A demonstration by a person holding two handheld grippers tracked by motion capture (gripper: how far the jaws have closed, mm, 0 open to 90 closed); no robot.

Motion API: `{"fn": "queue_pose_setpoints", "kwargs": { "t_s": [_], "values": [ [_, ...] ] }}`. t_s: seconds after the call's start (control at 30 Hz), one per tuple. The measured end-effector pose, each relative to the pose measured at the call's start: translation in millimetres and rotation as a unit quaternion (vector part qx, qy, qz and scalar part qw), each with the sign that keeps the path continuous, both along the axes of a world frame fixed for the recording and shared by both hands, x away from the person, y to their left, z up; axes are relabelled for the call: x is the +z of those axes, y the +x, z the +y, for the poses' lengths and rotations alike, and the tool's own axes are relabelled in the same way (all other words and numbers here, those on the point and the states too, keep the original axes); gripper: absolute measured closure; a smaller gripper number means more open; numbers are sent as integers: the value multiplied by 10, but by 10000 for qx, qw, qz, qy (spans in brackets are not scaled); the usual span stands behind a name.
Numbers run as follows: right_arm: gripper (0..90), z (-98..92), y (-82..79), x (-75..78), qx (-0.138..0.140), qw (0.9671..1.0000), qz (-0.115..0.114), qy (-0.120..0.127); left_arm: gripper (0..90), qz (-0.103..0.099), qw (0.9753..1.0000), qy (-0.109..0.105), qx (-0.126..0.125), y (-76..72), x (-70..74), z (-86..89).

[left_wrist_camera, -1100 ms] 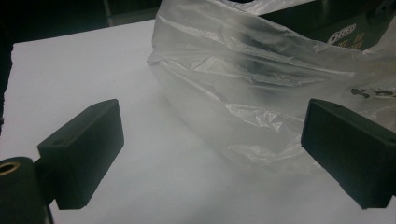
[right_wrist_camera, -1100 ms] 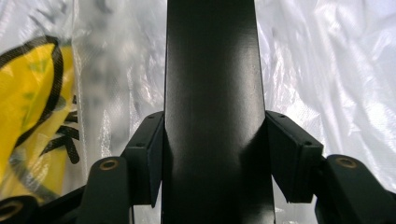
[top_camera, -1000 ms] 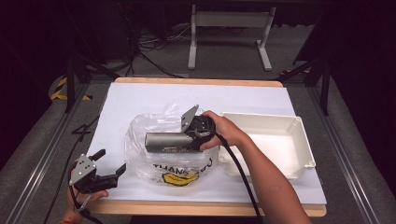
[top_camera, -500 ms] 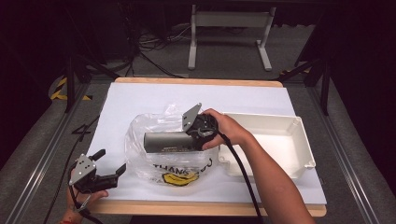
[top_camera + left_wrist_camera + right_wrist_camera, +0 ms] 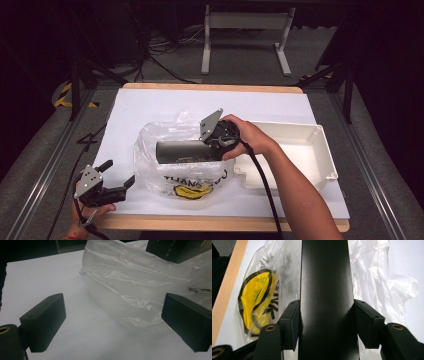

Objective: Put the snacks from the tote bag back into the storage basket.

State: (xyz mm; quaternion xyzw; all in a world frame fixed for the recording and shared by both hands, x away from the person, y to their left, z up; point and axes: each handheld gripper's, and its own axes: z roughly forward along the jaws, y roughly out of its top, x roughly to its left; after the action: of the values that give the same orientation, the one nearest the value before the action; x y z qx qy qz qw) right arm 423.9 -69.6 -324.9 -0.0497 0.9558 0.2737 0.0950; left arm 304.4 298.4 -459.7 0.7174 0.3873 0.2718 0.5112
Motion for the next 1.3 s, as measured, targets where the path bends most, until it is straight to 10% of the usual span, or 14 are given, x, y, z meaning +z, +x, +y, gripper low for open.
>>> {"fn": "queue_pose_setpoints", "kwargs": {
  "t_s": [1.3],
  "values": [
    [431,-751,-112,285,-181,9997,-181,-17,63,23,10000,28,24,2,0,-8]
  ]
}}
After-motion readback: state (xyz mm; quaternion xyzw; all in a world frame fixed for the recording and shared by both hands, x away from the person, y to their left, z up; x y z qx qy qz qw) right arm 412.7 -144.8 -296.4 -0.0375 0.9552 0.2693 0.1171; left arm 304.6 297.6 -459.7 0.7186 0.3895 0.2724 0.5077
